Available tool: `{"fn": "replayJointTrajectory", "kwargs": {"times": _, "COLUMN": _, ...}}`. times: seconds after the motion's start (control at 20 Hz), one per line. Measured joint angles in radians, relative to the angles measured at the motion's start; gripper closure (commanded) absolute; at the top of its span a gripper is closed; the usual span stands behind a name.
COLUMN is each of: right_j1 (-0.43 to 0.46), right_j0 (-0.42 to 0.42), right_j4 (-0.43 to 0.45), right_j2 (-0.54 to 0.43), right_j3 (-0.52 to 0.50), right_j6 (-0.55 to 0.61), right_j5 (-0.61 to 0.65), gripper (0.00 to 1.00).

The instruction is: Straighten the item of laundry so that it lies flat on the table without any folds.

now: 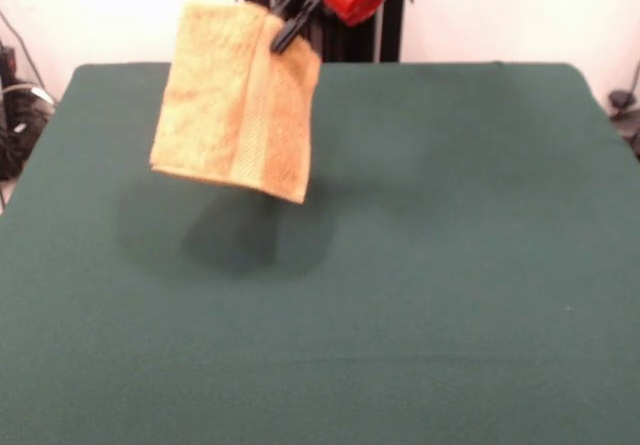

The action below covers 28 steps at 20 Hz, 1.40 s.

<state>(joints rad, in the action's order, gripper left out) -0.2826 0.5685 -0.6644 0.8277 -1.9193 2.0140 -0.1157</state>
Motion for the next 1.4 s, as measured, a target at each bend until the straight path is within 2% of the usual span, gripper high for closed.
{"fn": "replayJointTrajectory", "kwargs": {"times": 0.2, "right_j1": -0.001, "right_j0": 0.072, "right_j4": 0.001, "right_j2": 0.096, "right_j3": 0.012, "right_j6": 0.0, "right_j5": 0.114, "gripper": 1.0}}
{"fn": "replayJointTrajectory", "kwargs": {"times": 0.4, "right_j1": -0.049, "right_j0": 0.032, "right_j4": 0.006, "right_j2": 0.069, "right_j3": 0.011, "right_j6": 0.0, "right_j5": 0.132, "gripper": 1.0}}
{"fn": "replayJointTrajectory", "kwargs": {"times": 0.5, "right_j1": -0.102, "right_j0": -0.057, "right_j4": 0.014, "right_j2": -0.006, "right_j3": 0.007, "right_j6": 0.0, "right_j5": 0.12, "gripper": 1.0}}
{"fn": "replayJointTrajectory", "kwargs": {"times": 0.6, "right_j1": -0.155, "right_j0": -0.184, "right_j4": 0.041, "right_j2": -0.115, "right_j3": -0.007, "right_j6": 0.0, "right_j5": 0.087, "gripper": 1.0}}
{"fn": "replayJointTrajectory", "kwargs": {"times": 0.7, "right_j1": -0.18, "right_j0": -0.269, "right_j4": 0.072, "right_j2": -0.188, "right_j3": -0.017, "right_j6": 0.0, "right_j5": 0.058, "gripper": 1.0}}
{"fn": "replayJointTrajectory", "kwargs": {"times": 0.75, "right_j1": -0.195, "right_j0": -0.344, "right_j4": 0.107, "right_j2": -0.251, "right_j3": -0.026, "right_j6": 0.002, "right_j5": 0.029, "gripper": 1.0}}
{"fn": "replayJointTrajectory", "kwargs": {"times": 0.8, "right_j1": -0.208, "right_j0": -0.473, "right_j4": 0.182, "right_j2": -0.359, "right_j3": -0.041, "right_j6": 0.011, "right_j5": -0.039, "gripper": 1.0}}
{"fn": "replayJointTrajectory", "kwargs": {"times": 0.9, "right_j1": -0.208, "right_j0": -0.55, "right_j4": 0.241, "right_j2": -0.423, "right_j3": -0.049, "right_j6": 0.023, "right_j5": -0.091, "gripper": 1.0}}
{"fn": "replayJointTrajectory", "kwargs": {"times": 1.05, "right_j1": -0.194, "right_j0": -0.711, "right_j4": 0.39, "right_j2": -0.572, "right_j3": -0.073, "right_j6": 0.087, "right_j5": -0.247, "gripper": 1.0}}
{"fn": "replayJointTrajectory", "kwargs": {"times": 1.25, "right_j1": -0.173, "right_j0": -0.815, "right_j4": 0.511, "right_j2": -0.705, "right_j3": -0.097, "right_j6": 0.192, "right_j5": -0.396, "gripper": 1.0}}
{"fn": "replayJointTrajectory", "kwargs": {"times": 1.4, "right_j1": -0.159, "right_j0": -0.844, "right_j4": 0.554, "right_j2": -0.77, "right_j3": -0.105, "right_j6": 0.267, "right_j5": -0.458, "gripper": 1.0}}
